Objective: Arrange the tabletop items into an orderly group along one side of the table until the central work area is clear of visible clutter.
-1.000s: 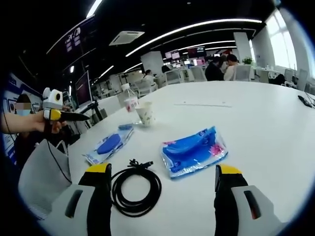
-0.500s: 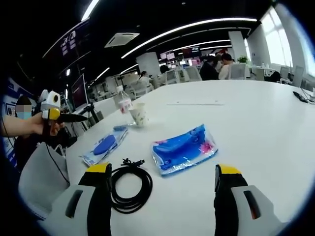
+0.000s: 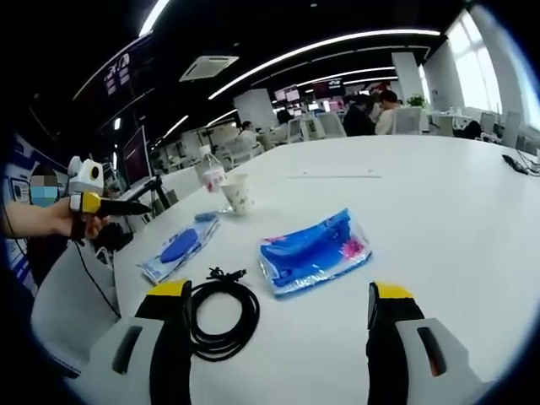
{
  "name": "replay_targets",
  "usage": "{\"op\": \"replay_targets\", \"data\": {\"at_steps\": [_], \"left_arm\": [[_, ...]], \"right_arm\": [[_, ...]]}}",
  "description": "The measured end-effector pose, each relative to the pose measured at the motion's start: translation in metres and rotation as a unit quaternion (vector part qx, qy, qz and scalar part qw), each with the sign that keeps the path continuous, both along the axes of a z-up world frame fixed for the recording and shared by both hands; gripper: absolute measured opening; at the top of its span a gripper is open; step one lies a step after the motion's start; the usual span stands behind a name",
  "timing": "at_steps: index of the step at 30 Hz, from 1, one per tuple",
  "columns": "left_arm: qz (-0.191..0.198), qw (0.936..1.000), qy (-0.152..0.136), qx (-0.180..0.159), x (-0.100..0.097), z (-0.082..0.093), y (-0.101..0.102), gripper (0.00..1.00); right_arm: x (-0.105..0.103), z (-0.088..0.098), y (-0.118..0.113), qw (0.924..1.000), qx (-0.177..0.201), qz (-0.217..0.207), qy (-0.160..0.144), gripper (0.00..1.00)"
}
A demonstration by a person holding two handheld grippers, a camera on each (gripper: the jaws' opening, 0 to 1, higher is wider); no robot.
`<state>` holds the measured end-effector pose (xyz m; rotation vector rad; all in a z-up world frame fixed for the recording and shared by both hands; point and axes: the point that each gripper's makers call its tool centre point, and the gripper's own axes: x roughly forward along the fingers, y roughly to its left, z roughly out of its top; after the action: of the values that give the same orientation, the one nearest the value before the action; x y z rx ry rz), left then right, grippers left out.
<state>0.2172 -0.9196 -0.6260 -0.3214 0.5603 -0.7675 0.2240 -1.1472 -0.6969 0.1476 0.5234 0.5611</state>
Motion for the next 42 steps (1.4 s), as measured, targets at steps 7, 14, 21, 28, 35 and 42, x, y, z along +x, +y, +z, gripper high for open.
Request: {"op": "replay_targets", "data": {"at_steps": [7,14,21,28,35,42], "left_arm": [[0.006,0.9999,0.003,0.01,-0.002,-0.005,0.001,0.84],[0.037,0.9989,0.005,0.029,-0.002,-0.014,0.02,0.82],[0.061,0.9971,0.015,0.043,-0.002,-0.022,0.053,0.82],[0.072,0.9956,0.02,0.057,0.011,-0.024,0.086,0.82],[0.083,0.9943,0.017,0.065,0.039,-0.024,0.112,0.8],[0.092,0.9935,0.032,0.058,0.076,-0.039,0.121,0.78]], "right_arm": [[0.006,-0.005,0.005,0.9999,0.005,0.009,0.006,0.82],[0.011,-0.005,0.019,0.9996,0.013,0.026,0.004,0.81],[0.007,-0.001,0.034,0.9991,0.025,0.034,0.002,0.81],[-0.007,0.004,0.061,0.9986,0.033,0.042,0.001,0.8],[-0.026,0.006,0.098,0.9963,0.053,0.065,0.02,0.76],[-0.031,0.012,0.126,0.9943,0.085,0.048,0.044,0.72]]}}
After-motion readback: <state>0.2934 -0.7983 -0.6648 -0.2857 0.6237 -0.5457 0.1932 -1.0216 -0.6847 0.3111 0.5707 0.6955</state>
